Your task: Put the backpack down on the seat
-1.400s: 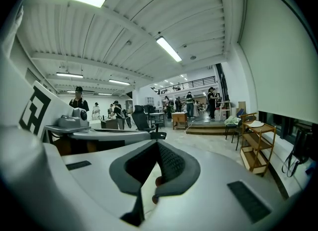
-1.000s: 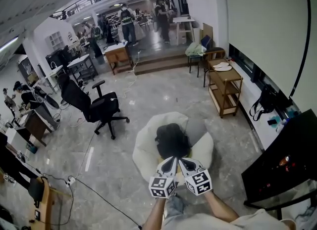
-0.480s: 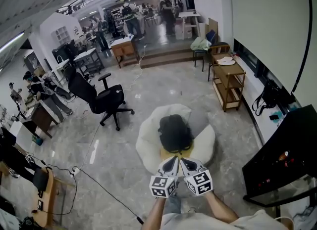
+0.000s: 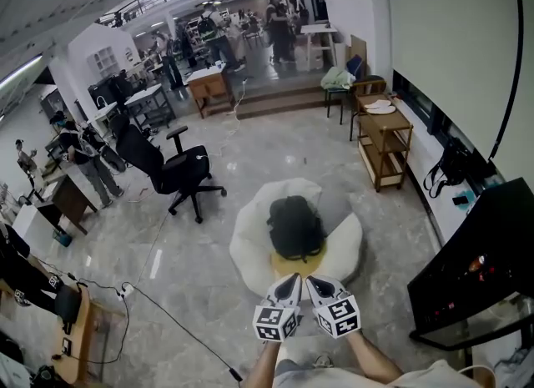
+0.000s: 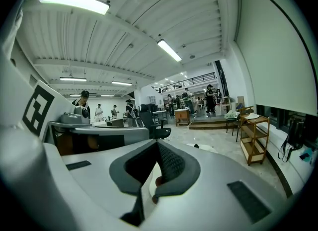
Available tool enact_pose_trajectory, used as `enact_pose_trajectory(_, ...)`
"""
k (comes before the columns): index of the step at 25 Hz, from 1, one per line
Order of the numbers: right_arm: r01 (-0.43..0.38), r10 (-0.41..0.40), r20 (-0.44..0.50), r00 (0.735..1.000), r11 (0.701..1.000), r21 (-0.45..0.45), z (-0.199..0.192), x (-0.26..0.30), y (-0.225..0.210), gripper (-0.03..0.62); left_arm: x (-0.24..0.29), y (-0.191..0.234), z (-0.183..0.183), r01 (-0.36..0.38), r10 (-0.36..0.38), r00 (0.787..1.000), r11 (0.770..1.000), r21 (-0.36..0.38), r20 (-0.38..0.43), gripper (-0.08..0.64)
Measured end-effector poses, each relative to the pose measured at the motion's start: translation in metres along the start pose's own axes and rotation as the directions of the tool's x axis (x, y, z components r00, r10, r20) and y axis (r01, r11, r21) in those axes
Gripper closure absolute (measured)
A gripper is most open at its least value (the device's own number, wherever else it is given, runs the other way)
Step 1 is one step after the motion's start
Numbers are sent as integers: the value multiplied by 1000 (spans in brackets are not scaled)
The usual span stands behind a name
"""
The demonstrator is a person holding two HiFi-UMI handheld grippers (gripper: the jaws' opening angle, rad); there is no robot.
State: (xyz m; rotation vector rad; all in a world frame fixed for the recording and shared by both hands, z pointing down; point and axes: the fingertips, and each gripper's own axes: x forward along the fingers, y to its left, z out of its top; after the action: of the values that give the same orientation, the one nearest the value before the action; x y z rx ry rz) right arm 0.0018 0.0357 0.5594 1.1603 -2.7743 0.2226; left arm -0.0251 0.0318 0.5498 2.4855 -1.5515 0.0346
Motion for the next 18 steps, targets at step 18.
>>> enact_pose_trajectory(18,30,-30,-3,1000,1000,-6,-2,0,46,566,-44,19,-5,14,-13,1000,999,-29,6,529)
